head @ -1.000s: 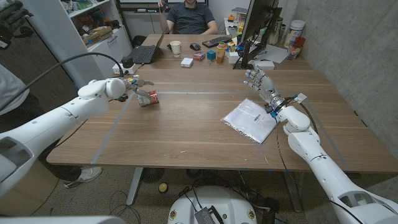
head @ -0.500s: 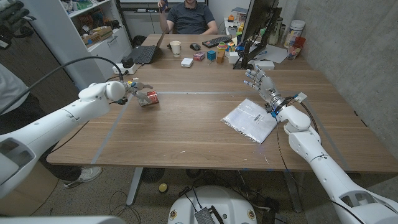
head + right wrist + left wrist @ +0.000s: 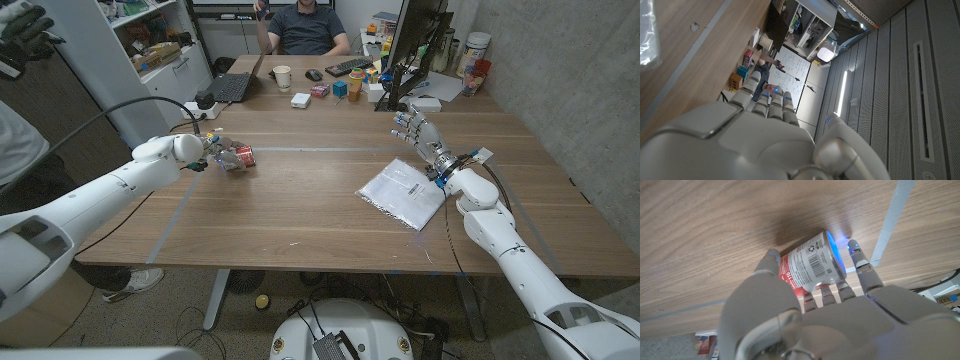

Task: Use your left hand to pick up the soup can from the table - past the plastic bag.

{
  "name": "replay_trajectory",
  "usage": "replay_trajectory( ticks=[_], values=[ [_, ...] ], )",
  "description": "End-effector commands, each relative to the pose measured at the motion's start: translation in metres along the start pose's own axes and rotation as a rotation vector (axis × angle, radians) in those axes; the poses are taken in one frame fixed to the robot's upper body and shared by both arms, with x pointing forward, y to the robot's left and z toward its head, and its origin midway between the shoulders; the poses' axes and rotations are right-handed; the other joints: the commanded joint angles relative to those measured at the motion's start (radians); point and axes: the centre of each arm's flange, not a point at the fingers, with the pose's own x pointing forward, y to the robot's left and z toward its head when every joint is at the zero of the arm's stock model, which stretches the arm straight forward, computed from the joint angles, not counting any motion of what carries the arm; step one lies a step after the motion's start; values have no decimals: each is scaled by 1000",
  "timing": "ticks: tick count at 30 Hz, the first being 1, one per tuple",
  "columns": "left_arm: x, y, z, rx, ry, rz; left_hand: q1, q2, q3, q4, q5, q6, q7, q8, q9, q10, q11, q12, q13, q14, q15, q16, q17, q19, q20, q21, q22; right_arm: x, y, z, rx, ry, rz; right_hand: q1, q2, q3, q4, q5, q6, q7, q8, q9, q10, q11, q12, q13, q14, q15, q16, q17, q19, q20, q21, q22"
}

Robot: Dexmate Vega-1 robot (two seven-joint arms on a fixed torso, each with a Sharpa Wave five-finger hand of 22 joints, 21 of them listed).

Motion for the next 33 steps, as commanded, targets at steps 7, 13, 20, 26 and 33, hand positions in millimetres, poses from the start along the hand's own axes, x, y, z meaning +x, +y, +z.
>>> replay_trajectory(
  ticks=[7, 13, 20, 26, 33],
  values=[
    [19, -2, 5, -21, 14, -27, 83, 114, 32, -28, -74, 153, 20, 21, 4, 314, 6, 57, 10, 341, -73, 55, 7, 322, -126, 101, 7, 6, -4, -6, -3, 15, 7, -4, 0, -3, -1, 4, 5, 0, 7, 2, 4, -9, 6, 3, -3, 5, 8, 3, 3, 7, 2, 3],
    [18, 1, 9, 7, 35, 14, 232, 164, 143, -71, -115, 358, 143, 48, 6, 580, -20, 103, 22, 627, -174, 96, 8, 541, -267, 208, 14, 6, -8, -6, -8, 11, -1, -4, -1, -5, -1, 5, 5, -1, 7, 2, 3, -9, 5, 3, -2, 5, 8, 3, 2, 7, 2, 3],
    [18, 3, 11, -4, 36, 12, 348, 156, 235, -77, -128, 582, 237, 82, 9, 749, -33, 117, 27, 853, -236, 114, 12, 653, -346, 311, 28, 6, -10, -7, -5, 11, -1, -4, -1, -6, -1, 6, 5, -2, 7, 2, 4, -8, 6, 3, -2, 5, 8, 3, 3, 6, 2, 3],
    [16, 5, 12, -14, 33, 15, 383, 152, 241, -75, -132, 636, 270, 87, 10, 789, -30, 117, 27, 898, -237, 123, 21, 676, -358, 345, 34, 6, -11, -8, -4, 10, -2, -4, -1, -7, -1, 7, 5, -1, 7, 2, 3, -9, 5, 3, -2, 4, 8, 3, 3, 6, 2, 3],
    [9, 12, 17, -24, 9, 28, 401, 151, 245, -71, -133, 678, 286, 89, 10, 829, -22, 121, 27, 943, -236, 130, 22, 683, -370, 369, 38, 6, -10, -9, -2, 11, 0, -4, -1, -8, -2, 7, 5, -2, 7, 2, 3, -9, 5, 3, -3, 3, 8, 3, 3, 6, 2, 3]
  ],
)
